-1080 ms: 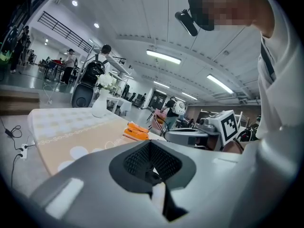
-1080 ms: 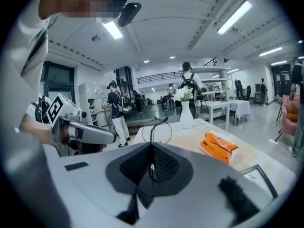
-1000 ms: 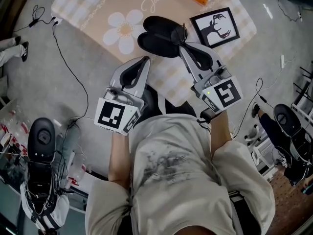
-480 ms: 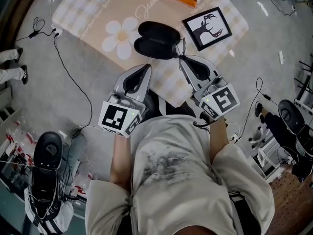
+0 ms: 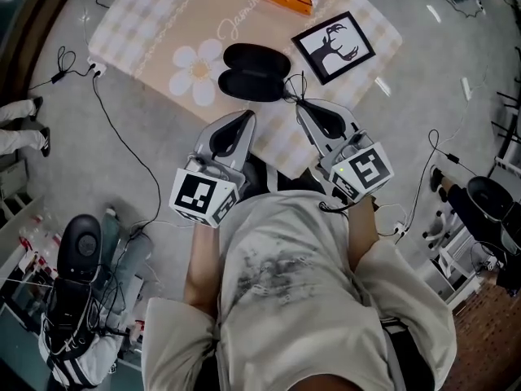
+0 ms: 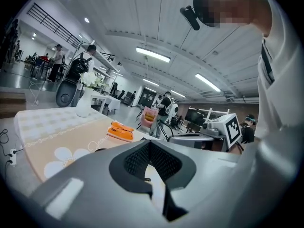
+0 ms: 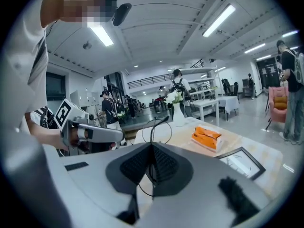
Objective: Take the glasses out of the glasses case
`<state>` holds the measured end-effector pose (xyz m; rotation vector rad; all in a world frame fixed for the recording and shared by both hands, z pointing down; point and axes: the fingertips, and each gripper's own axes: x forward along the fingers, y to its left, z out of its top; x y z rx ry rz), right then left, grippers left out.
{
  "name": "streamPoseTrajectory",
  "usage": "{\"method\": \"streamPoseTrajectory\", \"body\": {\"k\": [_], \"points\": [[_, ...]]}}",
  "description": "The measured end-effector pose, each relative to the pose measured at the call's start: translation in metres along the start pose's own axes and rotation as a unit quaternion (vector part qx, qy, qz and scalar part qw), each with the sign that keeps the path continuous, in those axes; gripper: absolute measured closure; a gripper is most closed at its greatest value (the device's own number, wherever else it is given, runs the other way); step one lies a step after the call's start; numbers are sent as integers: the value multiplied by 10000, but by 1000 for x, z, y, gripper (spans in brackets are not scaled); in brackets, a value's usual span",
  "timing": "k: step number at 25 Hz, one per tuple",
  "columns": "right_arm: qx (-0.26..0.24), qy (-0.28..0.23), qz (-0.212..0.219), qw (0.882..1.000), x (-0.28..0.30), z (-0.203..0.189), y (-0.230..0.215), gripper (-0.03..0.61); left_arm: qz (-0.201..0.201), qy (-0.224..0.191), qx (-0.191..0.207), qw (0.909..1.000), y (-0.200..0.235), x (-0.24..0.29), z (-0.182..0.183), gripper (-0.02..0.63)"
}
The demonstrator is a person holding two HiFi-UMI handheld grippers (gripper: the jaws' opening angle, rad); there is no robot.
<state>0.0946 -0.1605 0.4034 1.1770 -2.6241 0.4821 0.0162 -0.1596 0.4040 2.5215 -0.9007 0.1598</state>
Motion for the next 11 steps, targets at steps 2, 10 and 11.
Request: {"method": "streamPoseTrajectory", "body": {"k": [2, 10, 11], "points": [[-2, -15, -7, 10000, -3, 1, 3, 558, -29, 1, 30, 10000, -3, -1, 3, 609], [-15, -35, -34, 10000, -14, 3, 10, 558, -56, 16, 53, 10000, -10, -6, 3, 609], [-22, -40, -41, 10000, -15, 3, 11, 558, -58, 14, 57, 10000, -11, -7, 3, 609]]}}
